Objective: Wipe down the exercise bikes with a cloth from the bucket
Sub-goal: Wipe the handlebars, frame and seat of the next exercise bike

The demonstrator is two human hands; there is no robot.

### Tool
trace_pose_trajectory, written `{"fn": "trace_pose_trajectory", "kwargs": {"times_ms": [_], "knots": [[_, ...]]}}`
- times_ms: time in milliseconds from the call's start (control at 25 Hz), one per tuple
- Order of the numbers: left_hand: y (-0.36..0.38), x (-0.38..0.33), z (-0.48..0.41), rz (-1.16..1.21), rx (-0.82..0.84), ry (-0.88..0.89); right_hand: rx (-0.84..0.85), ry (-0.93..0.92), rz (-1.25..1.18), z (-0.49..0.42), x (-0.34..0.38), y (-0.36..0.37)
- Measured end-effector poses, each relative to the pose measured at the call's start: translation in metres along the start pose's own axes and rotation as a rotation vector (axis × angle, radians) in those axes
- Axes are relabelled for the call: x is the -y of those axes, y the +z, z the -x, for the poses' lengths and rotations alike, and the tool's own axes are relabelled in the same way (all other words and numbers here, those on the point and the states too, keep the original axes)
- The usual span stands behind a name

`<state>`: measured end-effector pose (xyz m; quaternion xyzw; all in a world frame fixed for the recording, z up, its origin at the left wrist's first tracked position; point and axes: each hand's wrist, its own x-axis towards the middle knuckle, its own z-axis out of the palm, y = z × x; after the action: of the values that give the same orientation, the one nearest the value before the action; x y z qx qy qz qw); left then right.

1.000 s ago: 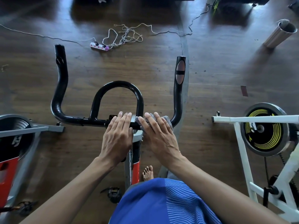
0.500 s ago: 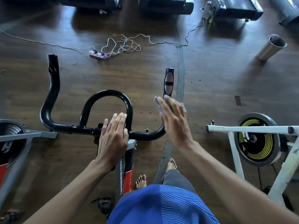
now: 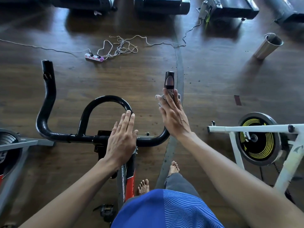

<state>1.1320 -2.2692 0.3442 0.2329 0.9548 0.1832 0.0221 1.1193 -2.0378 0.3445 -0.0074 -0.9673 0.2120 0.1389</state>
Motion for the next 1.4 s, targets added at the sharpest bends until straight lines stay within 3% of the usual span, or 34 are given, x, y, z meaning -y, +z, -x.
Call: {"fn": "trace_pose_trajectory", "kwargs": {"times_ms": [360,520,680,920,1080,1280,1400], "knots": [[0.0,0.0,0.001,-0.01,-0.009,0.016,0.128,0.171,-0.142,0.019,0.016,-0.005],[0.002,0.002,0.0,-0.018,-0.015,0.023,0.069,0.227,-0.214,0.013,0.021,-0.001],[0.004,0.002,0.001,-0.035,-0.023,0.014,0.078,0.406,-0.417,0.022,0.034,-0.011],[0.004,0.002,0.001,-0.055,-0.03,0.023,0.049,0.591,-0.533,0.008,0.033,-0.012],[0.005,0.001,0.001,-0.067,-0.048,0.028,0.072,0.517,-0.451,0.036,0.039,-0.011],[0.006,0.001,0.0,-0.074,-0.054,0.031,0.078,0.178,-0.214,0.077,0.041,-0.011],[0.005,0.002,0.0,-0.07,-0.056,0.04,0.109,0.171,-0.208,0.071,0.03,-0.008]]}}
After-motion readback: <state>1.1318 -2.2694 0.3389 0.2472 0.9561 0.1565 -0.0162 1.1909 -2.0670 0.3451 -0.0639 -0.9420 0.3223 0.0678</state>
